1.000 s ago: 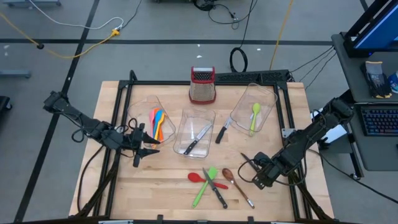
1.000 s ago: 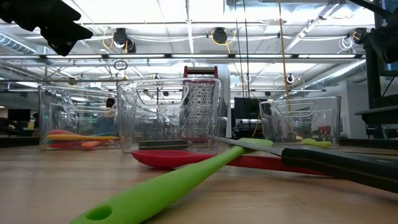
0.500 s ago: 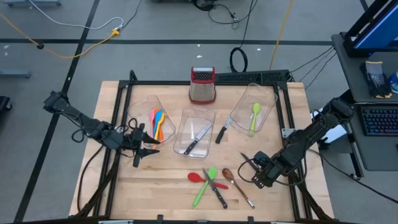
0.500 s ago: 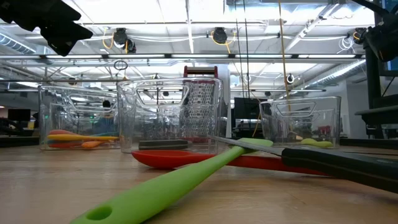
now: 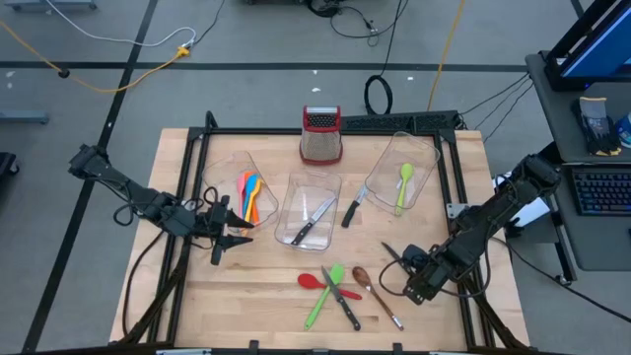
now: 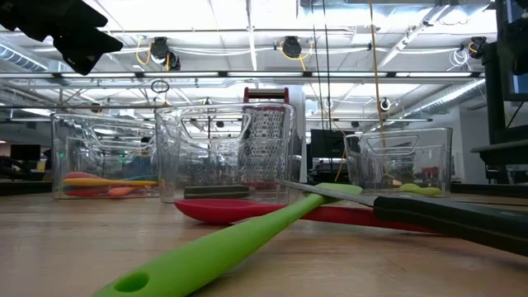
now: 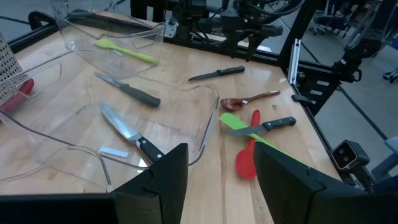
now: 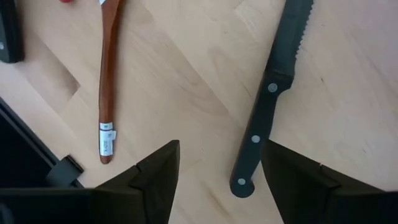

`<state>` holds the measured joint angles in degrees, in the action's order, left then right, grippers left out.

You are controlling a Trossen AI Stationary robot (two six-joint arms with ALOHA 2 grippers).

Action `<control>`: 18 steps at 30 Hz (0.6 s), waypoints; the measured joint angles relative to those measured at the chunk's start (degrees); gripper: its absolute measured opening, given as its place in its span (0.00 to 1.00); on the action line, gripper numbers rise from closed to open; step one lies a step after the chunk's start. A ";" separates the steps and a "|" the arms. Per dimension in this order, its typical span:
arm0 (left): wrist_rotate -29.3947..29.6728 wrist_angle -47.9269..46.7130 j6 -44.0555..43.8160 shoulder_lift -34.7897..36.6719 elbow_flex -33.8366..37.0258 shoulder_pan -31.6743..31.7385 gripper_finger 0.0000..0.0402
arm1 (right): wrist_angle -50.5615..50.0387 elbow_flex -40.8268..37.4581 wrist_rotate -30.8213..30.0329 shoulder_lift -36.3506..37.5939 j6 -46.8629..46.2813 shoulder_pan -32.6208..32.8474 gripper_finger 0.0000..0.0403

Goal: Pick & Place Kitchen Items
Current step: Put the black knife into the middle transparent bin

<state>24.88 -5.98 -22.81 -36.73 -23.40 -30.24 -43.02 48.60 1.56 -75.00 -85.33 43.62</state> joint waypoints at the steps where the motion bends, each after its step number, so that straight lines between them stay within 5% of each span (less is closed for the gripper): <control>1: 0.00 0.00 -0.06 0.00 0.00 0.00 0.46 | 0.21 0.00 0.01 0.00 0.57 0.00 0.54; 18: 0.00 0.00 -0.12 0.00 0.00 0.00 0.46 | 0.46 0.00 -0.31 0.00 1.75 0.00 0.56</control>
<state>24.88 -5.98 -22.93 -36.73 -23.40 -30.24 -42.55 48.60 1.26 -75.00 -83.58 43.62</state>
